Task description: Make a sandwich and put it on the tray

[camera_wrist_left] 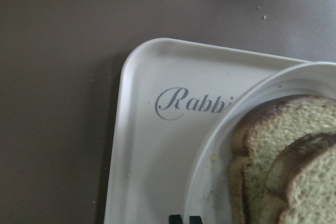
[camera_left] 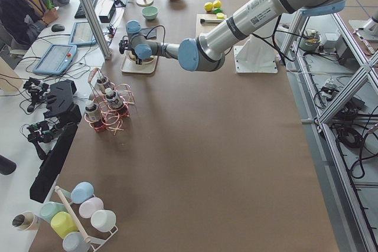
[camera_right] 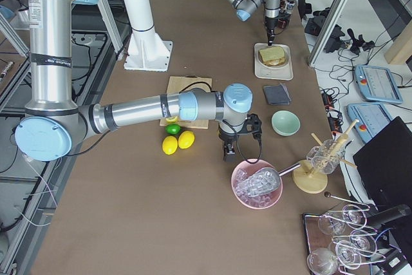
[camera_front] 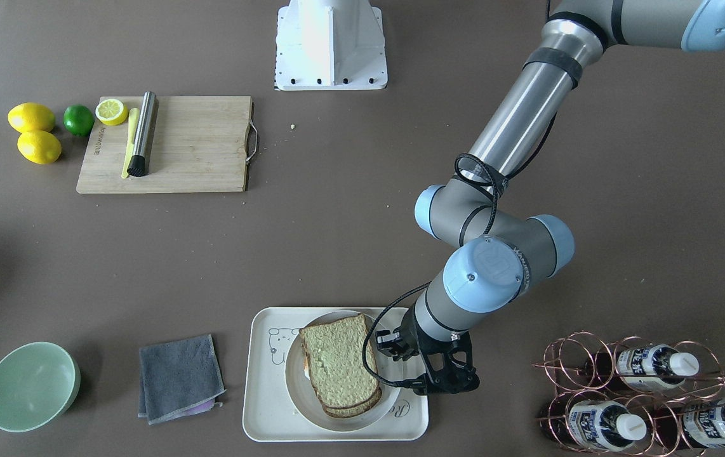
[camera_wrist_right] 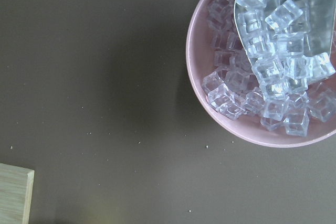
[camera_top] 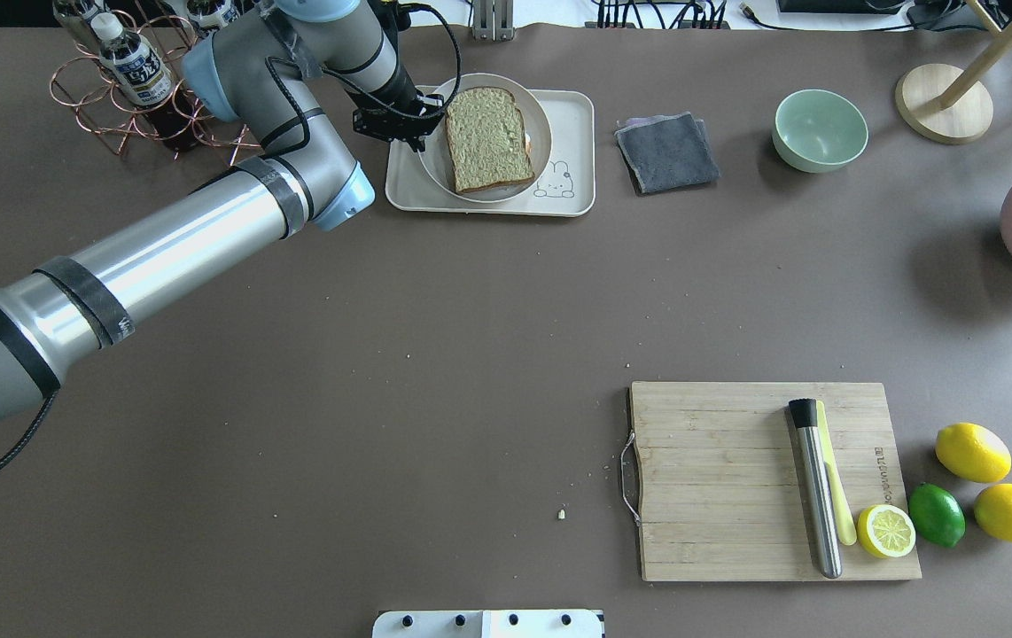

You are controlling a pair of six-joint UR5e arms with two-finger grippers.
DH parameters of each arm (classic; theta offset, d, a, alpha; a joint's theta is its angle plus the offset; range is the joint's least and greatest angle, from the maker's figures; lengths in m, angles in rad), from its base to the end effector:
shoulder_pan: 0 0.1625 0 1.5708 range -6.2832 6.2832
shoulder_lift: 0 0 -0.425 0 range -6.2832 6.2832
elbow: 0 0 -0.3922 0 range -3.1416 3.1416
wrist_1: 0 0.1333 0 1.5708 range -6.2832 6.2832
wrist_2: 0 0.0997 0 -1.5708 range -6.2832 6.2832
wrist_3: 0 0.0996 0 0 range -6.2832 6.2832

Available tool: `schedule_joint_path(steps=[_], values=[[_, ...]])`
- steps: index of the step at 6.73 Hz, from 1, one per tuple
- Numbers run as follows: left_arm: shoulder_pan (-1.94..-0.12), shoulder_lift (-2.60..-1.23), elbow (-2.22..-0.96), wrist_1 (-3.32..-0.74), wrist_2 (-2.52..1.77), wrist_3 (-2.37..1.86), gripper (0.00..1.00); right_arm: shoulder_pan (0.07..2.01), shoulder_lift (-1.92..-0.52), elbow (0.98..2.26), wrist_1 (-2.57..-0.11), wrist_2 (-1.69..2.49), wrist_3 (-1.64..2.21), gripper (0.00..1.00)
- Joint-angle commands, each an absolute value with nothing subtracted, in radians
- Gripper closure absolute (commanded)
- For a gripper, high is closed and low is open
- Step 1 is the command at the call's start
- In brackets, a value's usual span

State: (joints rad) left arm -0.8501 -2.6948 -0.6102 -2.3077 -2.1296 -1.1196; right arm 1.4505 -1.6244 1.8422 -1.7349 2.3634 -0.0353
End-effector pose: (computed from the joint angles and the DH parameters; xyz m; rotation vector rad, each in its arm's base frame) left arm 0.5324 -0.7281 0.2567 0.1165 1.0098 -0.1126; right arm 0.0063 -0.4676 0.5666 0.0172 -0.7948 -0.1686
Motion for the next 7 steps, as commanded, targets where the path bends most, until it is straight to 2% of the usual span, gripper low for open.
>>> schedule_joint_path(steps=[1,2,3,5,7], values=[[-0.856,-2.694,-0.615,-2.313,-2.125,-1.126,0.35,1.451,-1.628,1.844,-1.735,2.364,-0.035,0.0],[-0.88,-2.682,-0.638,-2.312,-2.135,-1.127,0.34,1.451,-1.625,1.844,-1.735,2.364,-0.035,0.0],[-0.906,-2.583,-0.773,-2.295,-2.157,-1.12,0.34,1.45,-1.623,1.842,-1.735,2.364,-0.034,0.0],[-0.963,-2.356,-1.184,-1.996,-2.268,-1.01,0.34,1.448,-1.623,1.842,-1.735,2.368,-0.029,0.0],[-1.033,-2.167,-1.535,-1.651,-2.266,-0.753,0.28,1.444,-1.621,1.839,-1.735,2.365,-0.025,0.0]])
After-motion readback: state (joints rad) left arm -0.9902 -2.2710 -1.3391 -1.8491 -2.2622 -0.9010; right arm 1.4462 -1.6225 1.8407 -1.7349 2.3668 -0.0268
